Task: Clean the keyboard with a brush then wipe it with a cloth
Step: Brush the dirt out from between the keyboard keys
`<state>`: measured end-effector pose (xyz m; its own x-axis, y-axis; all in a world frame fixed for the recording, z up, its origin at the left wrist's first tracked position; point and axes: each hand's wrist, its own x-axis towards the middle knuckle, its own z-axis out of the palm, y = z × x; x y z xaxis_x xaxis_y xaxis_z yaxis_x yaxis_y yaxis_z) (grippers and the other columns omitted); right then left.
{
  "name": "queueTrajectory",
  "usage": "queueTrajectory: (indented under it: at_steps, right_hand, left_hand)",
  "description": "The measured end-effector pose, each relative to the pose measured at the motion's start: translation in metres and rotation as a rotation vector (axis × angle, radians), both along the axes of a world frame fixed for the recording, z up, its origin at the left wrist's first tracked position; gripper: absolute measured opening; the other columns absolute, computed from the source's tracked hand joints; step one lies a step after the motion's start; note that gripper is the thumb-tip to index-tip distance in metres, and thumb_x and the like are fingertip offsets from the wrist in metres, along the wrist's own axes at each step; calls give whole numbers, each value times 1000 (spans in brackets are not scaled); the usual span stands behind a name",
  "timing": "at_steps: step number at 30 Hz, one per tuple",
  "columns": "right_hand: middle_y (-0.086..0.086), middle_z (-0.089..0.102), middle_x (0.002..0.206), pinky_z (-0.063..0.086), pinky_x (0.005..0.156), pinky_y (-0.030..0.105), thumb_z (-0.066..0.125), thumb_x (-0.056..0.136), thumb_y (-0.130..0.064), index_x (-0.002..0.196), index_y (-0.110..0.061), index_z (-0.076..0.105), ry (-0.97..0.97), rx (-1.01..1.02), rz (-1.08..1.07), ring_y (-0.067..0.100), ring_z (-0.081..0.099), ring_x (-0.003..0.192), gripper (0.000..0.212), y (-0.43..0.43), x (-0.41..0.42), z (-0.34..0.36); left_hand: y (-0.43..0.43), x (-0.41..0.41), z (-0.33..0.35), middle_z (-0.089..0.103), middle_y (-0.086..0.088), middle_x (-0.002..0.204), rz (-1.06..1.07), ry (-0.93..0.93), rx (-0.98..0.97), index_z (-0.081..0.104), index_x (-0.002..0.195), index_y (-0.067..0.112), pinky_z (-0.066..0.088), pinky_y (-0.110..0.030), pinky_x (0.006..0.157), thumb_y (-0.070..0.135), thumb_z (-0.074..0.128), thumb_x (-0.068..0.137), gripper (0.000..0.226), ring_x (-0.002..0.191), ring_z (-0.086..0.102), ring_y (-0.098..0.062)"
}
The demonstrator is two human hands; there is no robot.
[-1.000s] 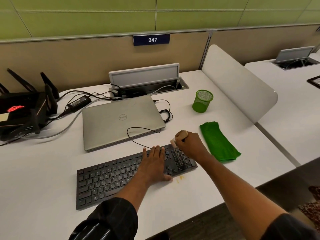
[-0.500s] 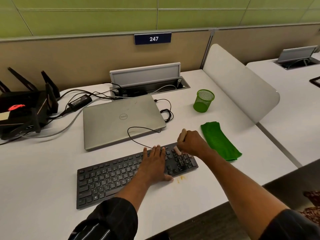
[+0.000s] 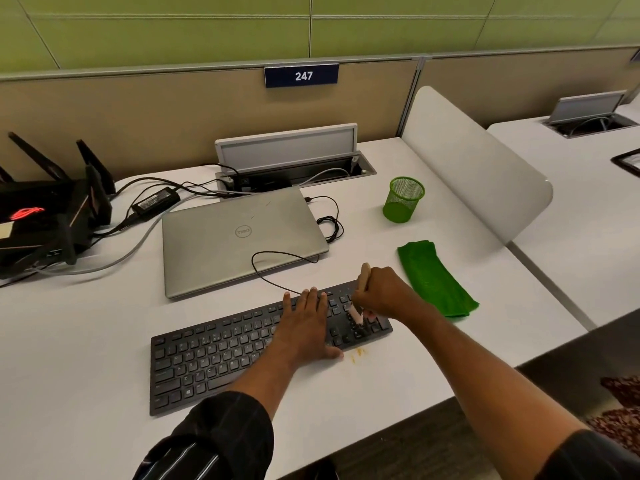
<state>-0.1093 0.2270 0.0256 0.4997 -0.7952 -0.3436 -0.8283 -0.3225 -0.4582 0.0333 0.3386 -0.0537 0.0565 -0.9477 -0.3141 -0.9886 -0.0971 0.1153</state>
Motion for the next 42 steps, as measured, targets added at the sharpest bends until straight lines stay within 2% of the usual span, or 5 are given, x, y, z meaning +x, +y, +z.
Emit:
queueTrajectory:
  at_steps: [18, 24, 28, 33, 42]
  right_hand:
    - [6, 70, 81, 45, 59, 30, 65, 81, -12, 81, -7, 71, 98, -4, 399, 16, 59, 68, 8, 6, -12, 1]
    - [7, 66, 82, 40, 59, 27, 64, 83, -22, 80, -14, 63, 280, -131, 362, 25, 64, 76, 8, 0, -16, 11]
    - [4, 70, 74, 56, 60, 38, 41, 67, -49, 78, -10, 69, 139, -47, 323, 22, 66, 66, 50, -8, -22, -2]
    - [5, 66, 74, 49, 55, 30, 61, 78, -22, 66, -14, 61, 236, -88, 310, 22, 65, 68, 15, -10, -27, 4]
    - [6, 72, 80, 44, 58, 24, 50, 98, -21, 76, -7, 67, -155, -186, -61, 21, 67, 71, 31, -10, -11, 1]
  left_hand:
    - [-1, -1, 2, -3, -17, 169, 1, 0, -2, -4, 161, 7, -3, -60, 123, 76, 62, 81, 124, 156, -3, -32]
    - [1, -1, 2, -2, -17, 169, -3, -19, -1, -4, 161, 7, -3, -60, 123, 77, 59, 82, 123, 156, -3, -33]
    - [0, -2, 3, -4, -17, 169, -3, -20, 8, -5, 161, 7, -4, -60, 123, 77, 59, 82, 123, 156, -4, -33]
    - [0, -2, 2, -4, -17, 169, -1, -18, 9, -6, 161, 8, -5, -59, 122, 77, 59, 82, 123, 156, -5, -33]
    - [-2, -4, -1, -6, -17, 169, 13, 18, 2, -5, 161, 9, -3, -61, 123, 81, 56, 81, 124, 156, -7, -32]
